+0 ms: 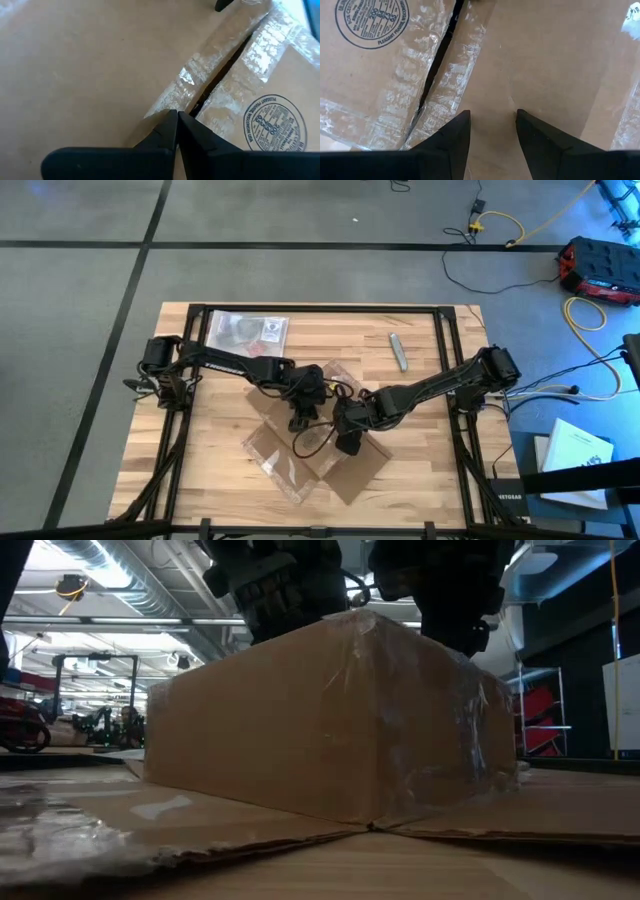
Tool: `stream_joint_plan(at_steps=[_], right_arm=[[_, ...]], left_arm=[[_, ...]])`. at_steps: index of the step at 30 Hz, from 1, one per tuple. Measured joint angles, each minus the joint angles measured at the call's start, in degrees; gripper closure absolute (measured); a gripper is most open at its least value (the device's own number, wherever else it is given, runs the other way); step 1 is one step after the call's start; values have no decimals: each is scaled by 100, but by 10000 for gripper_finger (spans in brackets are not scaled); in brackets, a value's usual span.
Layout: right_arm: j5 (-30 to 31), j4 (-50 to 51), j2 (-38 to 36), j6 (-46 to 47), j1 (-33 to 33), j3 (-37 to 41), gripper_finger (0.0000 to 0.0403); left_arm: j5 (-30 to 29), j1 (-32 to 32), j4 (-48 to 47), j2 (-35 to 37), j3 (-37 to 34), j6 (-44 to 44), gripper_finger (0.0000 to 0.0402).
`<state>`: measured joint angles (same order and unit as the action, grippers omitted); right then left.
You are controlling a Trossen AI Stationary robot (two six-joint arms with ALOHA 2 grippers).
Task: Unpack boxes
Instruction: Break down the box until it is fully flat
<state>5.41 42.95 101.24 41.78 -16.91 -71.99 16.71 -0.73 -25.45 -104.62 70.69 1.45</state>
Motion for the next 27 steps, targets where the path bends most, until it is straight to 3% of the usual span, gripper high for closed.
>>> stream_joint_plan(at_steps=[9,17,24,27], right_arm=[[-43,-55,1,-9,0,-2,256],[-66,-92,1,-4,0,0,256],[-105,-179,1,-4,-17,11,256],[-91,-186,-1,-29,-39,11,256]], left_arm=[[780,150,-50,-11,-8,439,402],[2026,299,-118,0,-5,1112,402],[2295,332,188,90,-31,1565,402],[2337,320,212,101,28,1292,396]])
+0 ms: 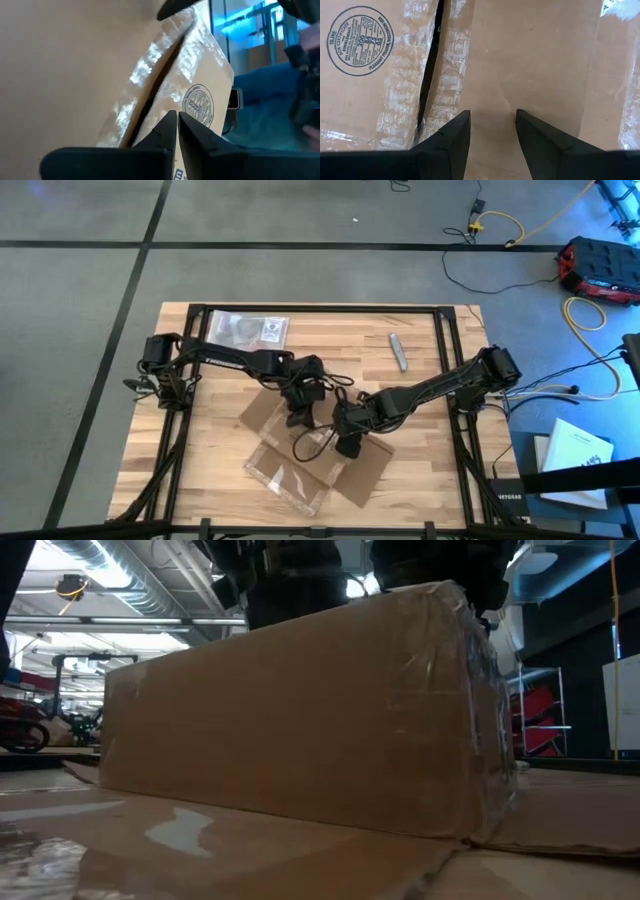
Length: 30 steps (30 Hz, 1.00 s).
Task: Unpack boxes
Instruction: Break down the box until it is fully flat
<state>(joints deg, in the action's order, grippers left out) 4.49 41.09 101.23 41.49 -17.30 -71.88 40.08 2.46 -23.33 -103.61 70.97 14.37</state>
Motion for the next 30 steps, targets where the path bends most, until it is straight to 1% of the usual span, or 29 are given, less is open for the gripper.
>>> stream_joint_plan(at_steps=[3,8,11,15,19,23,27,30], right_arm=[[-12,-22,2,-8,2,0,256],[-43,-41,0,-33,2,0,256],[-58,-45,1,-45,2,-2,256],[-126,-54,0,-128,2,-2,256],[-152,-57,1,-176,4,-4,256],[-164,-69,2,-216,4,-4,256],[-200,-92,2,-248,4,-4,256],[-209,-140,4,-255,2,-7,256]], left_arm=[[-20,-50,160,0,101,-281,364],[-362,-48,142,7,161,-447,274],[-429,-38,134,-1,164,-604,222],[-455,-77,63,-122,169,-728,174],[-509,-139,12,-234,189,-774,152],[-640,-189,-79,-320,208,-886,147],[-392,-218,-216,-343,218,-794,147],[-353,-313,-435,-345,215,-862,147]])
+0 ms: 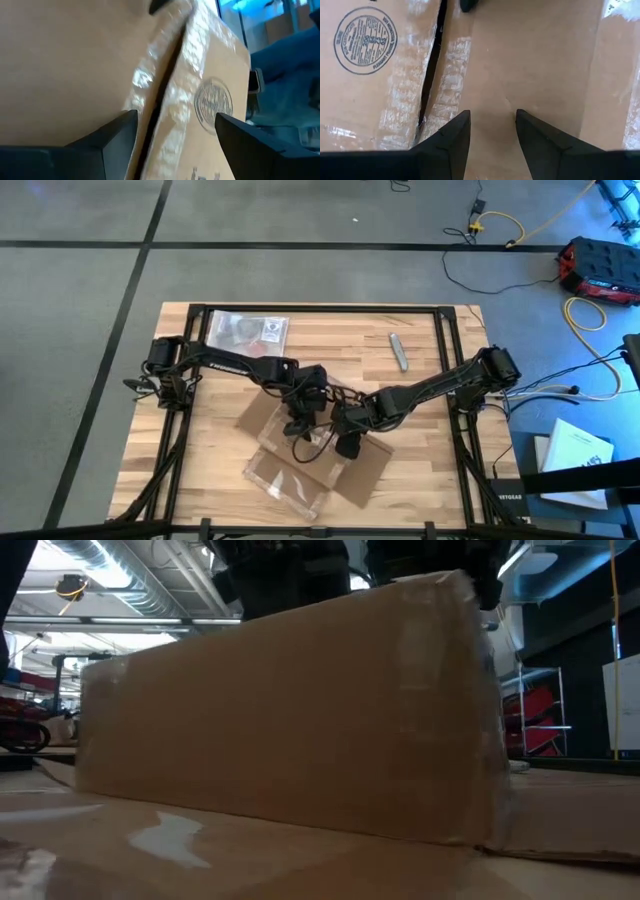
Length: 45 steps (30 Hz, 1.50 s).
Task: Unpack boxes
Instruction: Break down the box until it is fully flat
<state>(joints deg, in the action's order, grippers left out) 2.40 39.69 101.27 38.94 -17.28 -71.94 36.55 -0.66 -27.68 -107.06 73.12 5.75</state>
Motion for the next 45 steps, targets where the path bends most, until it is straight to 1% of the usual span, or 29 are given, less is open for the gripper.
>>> stream_joint_plan(at_steps=[10,14,17,19,21,24,28,31,38,40,43,45], right_arm=[[58,-17,2,-13,-2,-4,256],[60,-34,2,-9,-2,-4,256],[68,-60,2,-1,-2,1,256],[69,-65,2,2,0,2,256],[76,-76,2,0,0,2,256],[82,-103,2,-18,0,0,256],[107,-120,4,-22,0,-4,256],[111,-121,4,-22,-2,-4,256],[171,-150,6,-24,-2,-4,256],[183,-156,7,-26,-2,-4,256],[244,-156,7,-26,-2,-4,256],[252,-149,7,-26,-2,-4,256]], left_arm=[[39,-233,-147,-8,-18,169,147],[-234,-353,-140,-90,-31,116,147],[-318,-381,-72,-92,-39,197,147],[-278,-370,-56,-94,-14,365,147],[-91,-350,-65,-97,2,491,147],[99,-389,-174,-97,7,467,147],[50,-530,-333,-97,9,299,146],[-130,-623,-323,-97,9,293,146],[-41,-649,-307,-5,1,575,147],[-39,-651,-314,33,8,586,153],[-34,-649,-398,49,131,632,161],[78,-647,-450,33,247,660,163]])
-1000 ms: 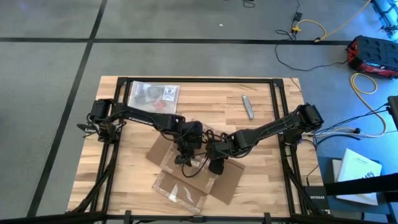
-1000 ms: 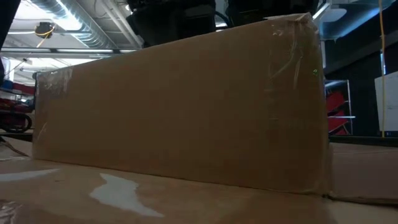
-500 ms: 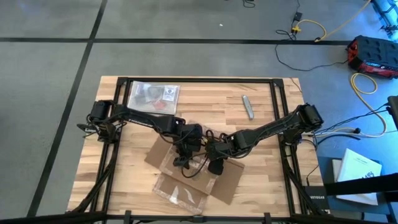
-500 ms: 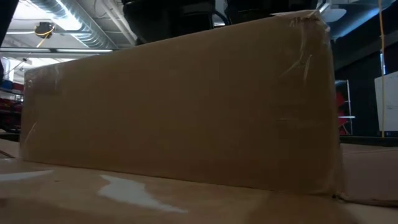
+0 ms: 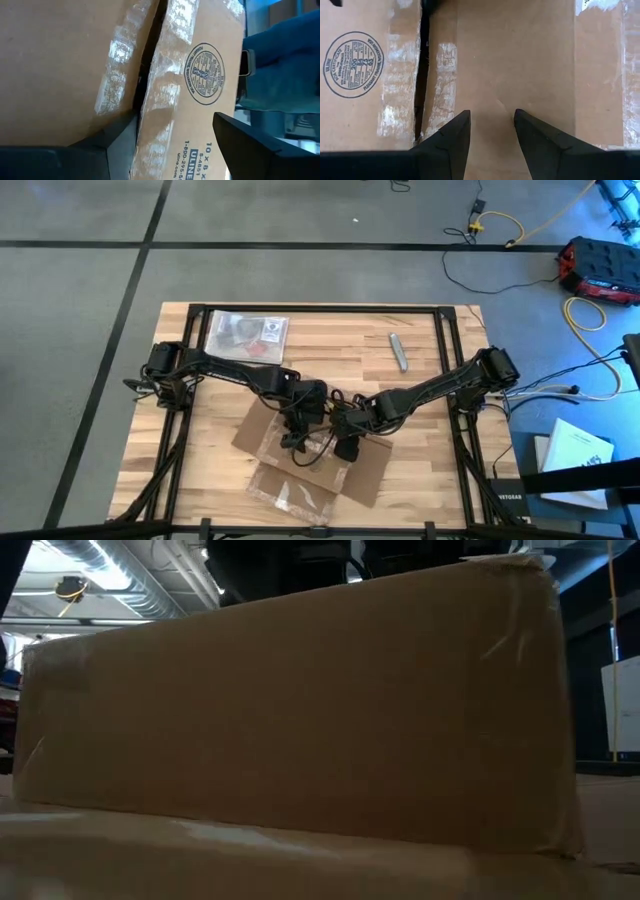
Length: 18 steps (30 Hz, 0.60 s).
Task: Unpack boxes
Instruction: Break down the box until it is fully flat
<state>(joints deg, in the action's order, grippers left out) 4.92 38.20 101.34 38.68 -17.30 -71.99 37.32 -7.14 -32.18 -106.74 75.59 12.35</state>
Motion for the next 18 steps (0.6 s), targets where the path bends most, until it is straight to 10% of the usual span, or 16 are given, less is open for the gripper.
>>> stream_joint_plan(at_steps=[18], right_arm=[[114,-28,-4,-125,-2,0,256]], left_arm=[[440,-82,166,-18,231,642,164]])
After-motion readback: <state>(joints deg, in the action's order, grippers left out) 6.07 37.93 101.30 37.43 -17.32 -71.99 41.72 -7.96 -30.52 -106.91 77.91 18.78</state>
